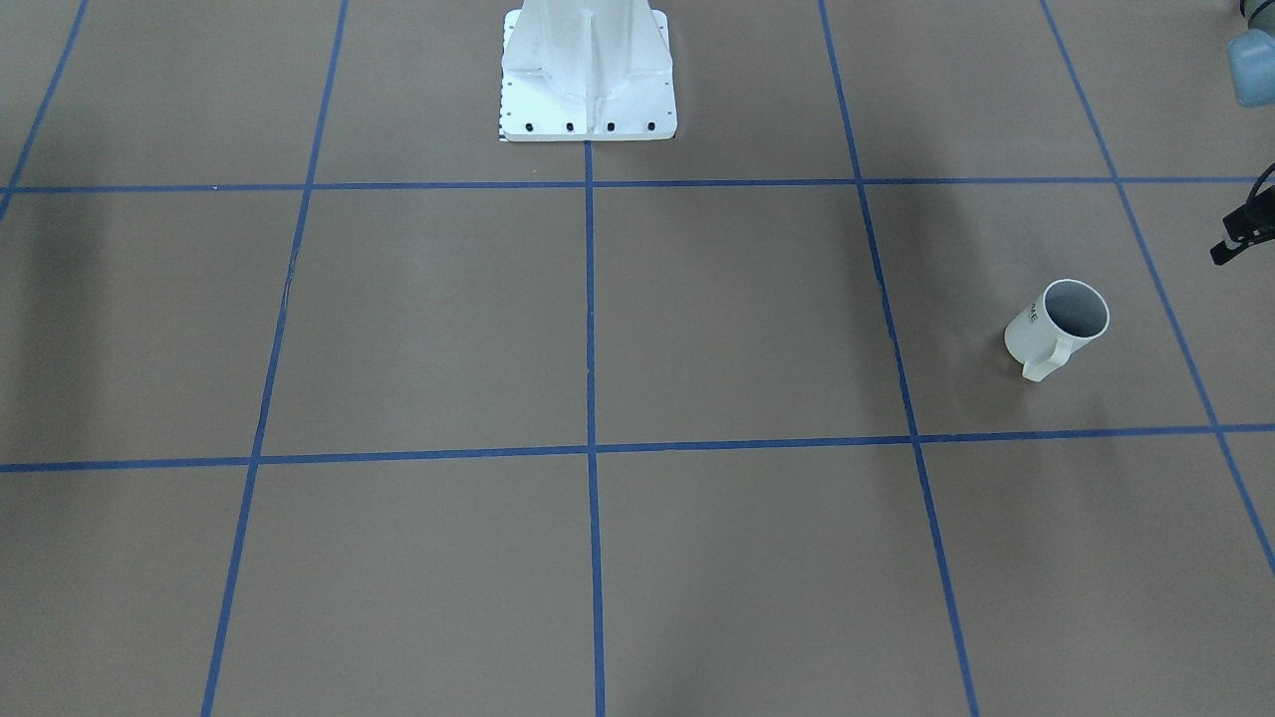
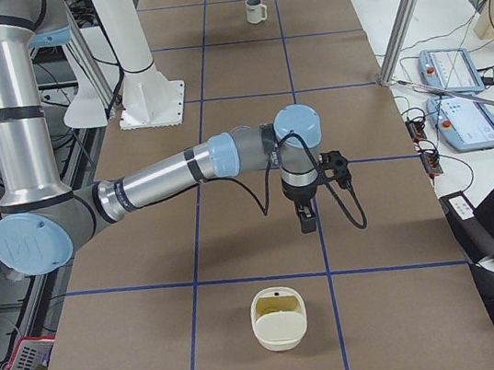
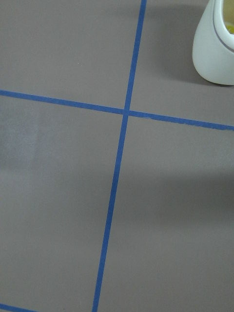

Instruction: Left arm hands cup to right arm to dump lemon

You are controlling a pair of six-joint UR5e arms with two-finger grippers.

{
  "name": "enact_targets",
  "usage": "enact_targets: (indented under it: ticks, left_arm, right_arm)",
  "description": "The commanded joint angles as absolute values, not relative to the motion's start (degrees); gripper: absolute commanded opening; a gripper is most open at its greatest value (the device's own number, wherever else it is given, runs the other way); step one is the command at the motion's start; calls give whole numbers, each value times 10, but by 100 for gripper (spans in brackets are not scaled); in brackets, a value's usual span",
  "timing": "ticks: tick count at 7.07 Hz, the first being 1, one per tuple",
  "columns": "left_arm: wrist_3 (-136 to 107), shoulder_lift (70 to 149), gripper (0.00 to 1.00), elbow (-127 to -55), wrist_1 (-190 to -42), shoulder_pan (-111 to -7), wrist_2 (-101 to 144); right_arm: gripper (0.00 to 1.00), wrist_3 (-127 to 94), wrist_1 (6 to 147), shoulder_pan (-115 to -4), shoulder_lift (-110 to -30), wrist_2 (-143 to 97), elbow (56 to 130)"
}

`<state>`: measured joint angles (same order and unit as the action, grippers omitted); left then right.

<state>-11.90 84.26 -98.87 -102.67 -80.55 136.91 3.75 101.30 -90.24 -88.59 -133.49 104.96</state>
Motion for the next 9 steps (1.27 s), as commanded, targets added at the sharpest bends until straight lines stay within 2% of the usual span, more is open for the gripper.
enact_targets:
  ticks: [1, 5, 9]
  left_arm:
    - [-119, 843, 100, -991, -1023, -808, 1368]
    - [-120, 836, 100, -997, -1019, -809, 1368]
    - [-120, 845, 100, -1004, -953, -813, 1368]
  right_arm:
    - [100, 37, 1015, -918, -903, -1336, 1048]
    - [100, 32, 1019, -918, -904, -1330, 1044]
    - [100, 31, 1061, -899, -910, -1332, 1041]
